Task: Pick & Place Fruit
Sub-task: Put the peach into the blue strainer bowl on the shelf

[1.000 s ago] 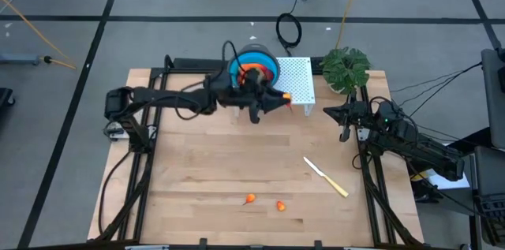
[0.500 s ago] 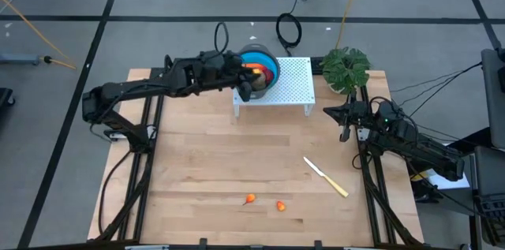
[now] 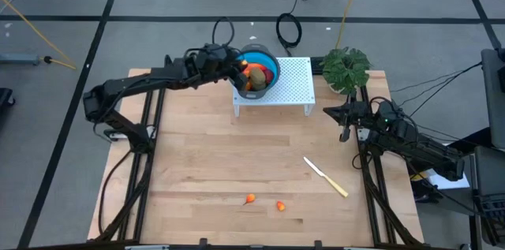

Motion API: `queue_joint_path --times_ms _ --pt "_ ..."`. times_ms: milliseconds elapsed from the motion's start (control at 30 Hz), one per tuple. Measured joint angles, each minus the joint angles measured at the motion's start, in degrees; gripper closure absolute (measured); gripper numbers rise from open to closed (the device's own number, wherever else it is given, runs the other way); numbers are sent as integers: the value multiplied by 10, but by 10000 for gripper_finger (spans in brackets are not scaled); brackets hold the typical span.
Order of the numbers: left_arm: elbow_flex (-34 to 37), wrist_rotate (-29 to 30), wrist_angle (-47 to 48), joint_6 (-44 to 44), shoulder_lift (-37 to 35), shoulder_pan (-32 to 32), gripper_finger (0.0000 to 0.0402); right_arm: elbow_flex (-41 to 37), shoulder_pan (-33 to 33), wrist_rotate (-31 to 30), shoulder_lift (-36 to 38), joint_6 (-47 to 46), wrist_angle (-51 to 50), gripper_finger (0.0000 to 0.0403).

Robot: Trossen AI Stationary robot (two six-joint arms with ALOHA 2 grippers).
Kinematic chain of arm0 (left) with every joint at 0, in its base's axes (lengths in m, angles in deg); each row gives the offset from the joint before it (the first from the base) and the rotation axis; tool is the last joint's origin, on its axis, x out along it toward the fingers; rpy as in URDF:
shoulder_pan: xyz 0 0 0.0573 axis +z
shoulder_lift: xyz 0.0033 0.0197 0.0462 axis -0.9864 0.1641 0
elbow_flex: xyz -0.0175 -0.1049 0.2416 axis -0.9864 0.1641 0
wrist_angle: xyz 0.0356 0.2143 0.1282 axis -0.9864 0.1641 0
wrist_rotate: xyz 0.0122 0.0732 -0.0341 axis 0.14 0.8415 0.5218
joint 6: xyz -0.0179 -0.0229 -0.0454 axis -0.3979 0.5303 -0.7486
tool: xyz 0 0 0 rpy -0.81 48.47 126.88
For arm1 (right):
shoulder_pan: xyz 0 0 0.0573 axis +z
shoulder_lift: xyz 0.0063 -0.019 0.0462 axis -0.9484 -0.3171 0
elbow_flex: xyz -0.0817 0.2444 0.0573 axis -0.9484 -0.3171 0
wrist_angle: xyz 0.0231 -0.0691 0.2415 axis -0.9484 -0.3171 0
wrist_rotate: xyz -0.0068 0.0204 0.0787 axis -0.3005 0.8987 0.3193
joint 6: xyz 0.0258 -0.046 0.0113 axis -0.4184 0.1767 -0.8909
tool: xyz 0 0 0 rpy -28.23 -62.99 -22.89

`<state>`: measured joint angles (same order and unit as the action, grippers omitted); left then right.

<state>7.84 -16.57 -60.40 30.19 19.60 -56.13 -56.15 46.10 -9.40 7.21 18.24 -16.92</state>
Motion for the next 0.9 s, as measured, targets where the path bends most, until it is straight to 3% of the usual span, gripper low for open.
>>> queue_joint_path --times_ms 900 --pt "0 -17 55 -100 24 14 319 0 0 -2 0 0 0 403"
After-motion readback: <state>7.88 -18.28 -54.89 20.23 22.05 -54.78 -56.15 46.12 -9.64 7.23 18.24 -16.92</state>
